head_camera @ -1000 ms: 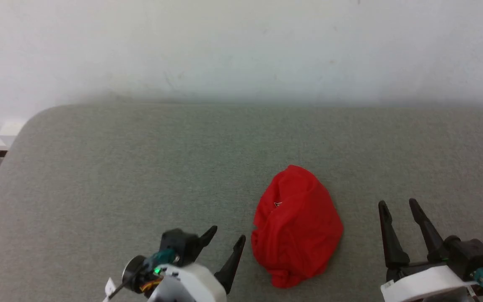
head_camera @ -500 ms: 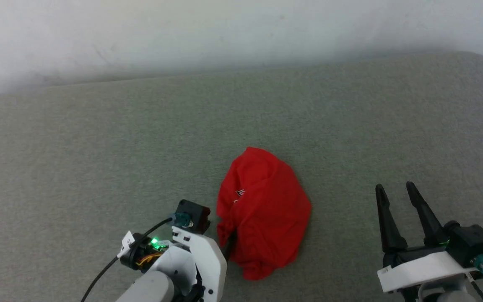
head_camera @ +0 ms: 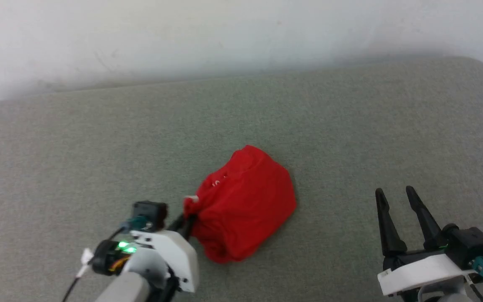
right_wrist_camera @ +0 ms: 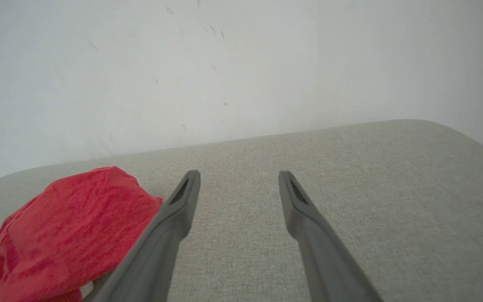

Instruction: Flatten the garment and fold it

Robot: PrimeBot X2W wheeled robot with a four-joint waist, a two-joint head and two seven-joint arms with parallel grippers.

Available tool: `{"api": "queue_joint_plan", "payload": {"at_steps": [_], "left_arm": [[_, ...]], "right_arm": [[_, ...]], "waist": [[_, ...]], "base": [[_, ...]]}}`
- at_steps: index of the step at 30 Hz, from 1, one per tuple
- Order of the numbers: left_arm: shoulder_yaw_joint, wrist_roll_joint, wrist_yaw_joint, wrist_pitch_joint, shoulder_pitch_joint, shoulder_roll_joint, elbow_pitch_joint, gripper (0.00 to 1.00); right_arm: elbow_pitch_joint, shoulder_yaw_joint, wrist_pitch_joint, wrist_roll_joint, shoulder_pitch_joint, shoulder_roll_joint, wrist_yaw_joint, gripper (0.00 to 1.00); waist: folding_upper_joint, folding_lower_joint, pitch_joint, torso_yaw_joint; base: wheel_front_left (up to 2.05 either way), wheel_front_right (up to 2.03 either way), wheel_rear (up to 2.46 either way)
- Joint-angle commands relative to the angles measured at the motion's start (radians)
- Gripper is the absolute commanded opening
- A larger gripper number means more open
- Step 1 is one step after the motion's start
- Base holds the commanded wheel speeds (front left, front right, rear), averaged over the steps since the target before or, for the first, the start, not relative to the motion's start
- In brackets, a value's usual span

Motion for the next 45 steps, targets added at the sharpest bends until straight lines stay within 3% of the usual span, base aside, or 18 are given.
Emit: {"api": "queue_joint_plan", "payload": {"at_steps": [1,7,8,9,12,19,24,28,34,45], "left_arm": [[0.035,-0.013,0.020,-0.029,0.017,0.017,-0.007,0.00],[0.173,-0.067,0.098,-0.097,0.081,0.069,0.017,0.00],[0.183,-0.069,0.103,-0.100,0.089,0.079,0.028,0.54],[0.191,-0.069,0.106,-0.111,0.094,0.085,0.037,1.00],[0.195,-0.063,0.094,-0.160,0.099,0.086,0.053,1.00],[0.182,0.056,0.038,-0.420,0.086,0.075,-0.015,1.00],[0.206,0.261,0.047,-0.434,0.135,0.047,-0.194,1.00],[0.222,0.335,0.034,-0.434,0.214,0.005,-0.261,1.00],[0.265,0.359,0.004,-0.434,0.262,-0.055,-0.255,1.00],[0.301,0.398,-0.070,-0.434,0.252,-0.139,-0.224,1.00]], "right_arm": [[0.003,-0.001,-0.005,-0.004,0.009,0.002,-0.001,1.00],[0.014,0.014,-0.005,-0.006,0.025,0.002,-0.001,1.00],[0.017,0.018,-0.005,-0.006,0.026,0.002,-0.001,1.00],[0.019,0.021,-0.005,-0.007,0.026,0.002,-0.001,1.00],[0.026,0.025,-0.005,-0.007,0.031,0.002,-0.001,1.00],[0.025,0.017,-0.005,-0.024,0.044,0.002,-0.001,1.00],[0.033,0.025,0.034,-0.033,0.037,0.002,-0.001,1.00],[0.048,0.088,0.176,-0.078,-0.011,-0.024,-0.001,1.00],[0.119,0.208,0.420,-0.092,-0.129,-0.126,-0.001,1.00],[0.361,0.371,0.607,-0.039,-0.313,-0.238,-0.001,1.00]], "waist": [[-0.0001,0.0000,-0.047,0.046],[-0.0001,0.0000,-0.085,0.092],[-0.0001,0.0000,-0.086,0.097],[-0.0001,0.0000,-0.087,0.103],[-0.0001,0.0000,-0.095,0.123],[-0.0001,0.0000,-0.126,0.191],[-0.0001,0.0000,-0.145,0.260],[-0.0001,0.0000,-0.141,0.321],[-0.0001,0.0000,-0.113,0.417],[-0.0001,0.0000,-0.059,0.536]], "base": [[0.00,0.00,0.00],[0.00,0.00,0.00],[0.00,0.00,0.00],[0.00,0.00,0.00],[0.00,0.00,0.00],[0.00,0.00,0.00],[0.00,0.00,0.00],[0.00,0.00,0.00],[0.00,0.00,0.00],[0.00,0.00,0.00]]}}
